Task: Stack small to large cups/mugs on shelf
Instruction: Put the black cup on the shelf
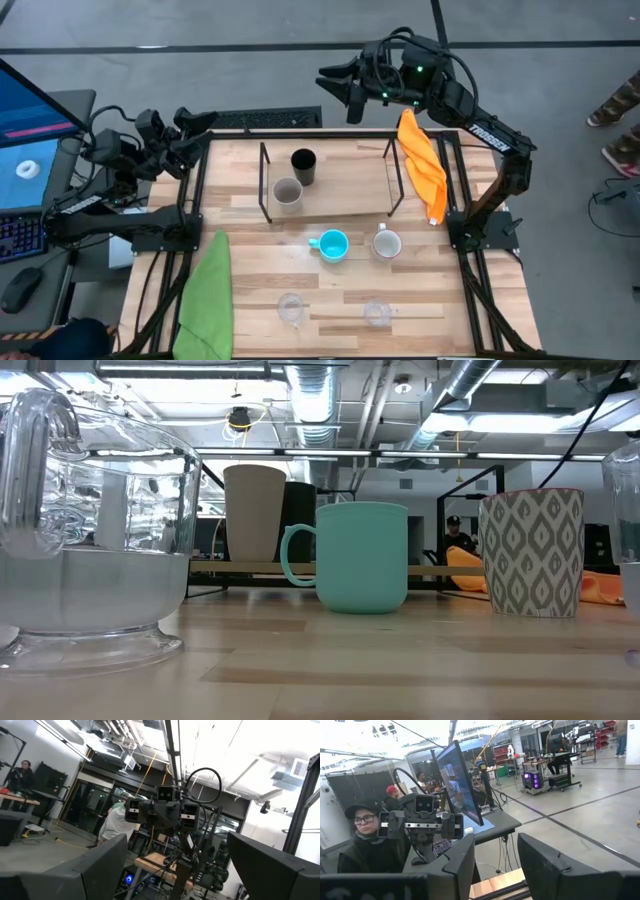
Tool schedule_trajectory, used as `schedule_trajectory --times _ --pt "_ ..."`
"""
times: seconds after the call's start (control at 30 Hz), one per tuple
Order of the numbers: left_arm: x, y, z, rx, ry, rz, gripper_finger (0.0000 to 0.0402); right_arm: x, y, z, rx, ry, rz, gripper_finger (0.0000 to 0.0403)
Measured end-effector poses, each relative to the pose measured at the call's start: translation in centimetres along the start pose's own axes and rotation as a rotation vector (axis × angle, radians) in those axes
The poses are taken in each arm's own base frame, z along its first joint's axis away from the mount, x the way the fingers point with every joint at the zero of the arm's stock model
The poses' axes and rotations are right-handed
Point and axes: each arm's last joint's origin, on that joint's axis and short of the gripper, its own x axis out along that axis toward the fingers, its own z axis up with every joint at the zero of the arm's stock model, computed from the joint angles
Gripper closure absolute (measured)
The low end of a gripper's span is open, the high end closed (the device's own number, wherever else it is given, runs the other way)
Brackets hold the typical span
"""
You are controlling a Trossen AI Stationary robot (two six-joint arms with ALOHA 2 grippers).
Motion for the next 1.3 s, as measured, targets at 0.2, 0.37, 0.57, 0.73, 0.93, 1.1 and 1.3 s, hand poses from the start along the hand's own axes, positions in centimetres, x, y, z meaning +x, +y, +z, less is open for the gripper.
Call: schedule_trajectory --times 0.2,0.37,0.57,0.73,0.93,1.1,1.3 --pt "0.1 0.0 0.0 0.000 0.002 0.001 0.0068 0.0 0.0 0.0 0.000 0.000 0.000 0.0233" --pt "0.1 0.1 -0.1 -0.001 0.004 0.007 0.0068 0.0 0.0 0.0 0.000 0.004 0.019 0.0235" --pt "0.1 0.3 -0.2 -0.002 0.006 0.065 0.0068 -0.2 0.2 0.1 0.000 0.007 0.058 0.0232" --pt "1.3 1.0 -1.5 0.000 0.073 0.123 0.0068 -1.7 0.7 0.6 0.013 0.034 0.079 0.0233" --pt "4.3 3.0 -5.4 0.056 0.251 0.280 0.0068 -4.8 1.4 1.0 0.023 0.132 0.036 0.0234" --pt "7.2 5.6 -10.3 0.147 0.429 0.438 0.0068 -7.3 1.7 0.9 0.041 0.223 -0.050 0.0234" --pt "10.2 8.9 -14.6 0.214 0.667 0.590 0.0068 -8.9 1.9 0.4 0.077 0.317 -0.104 0.0234"
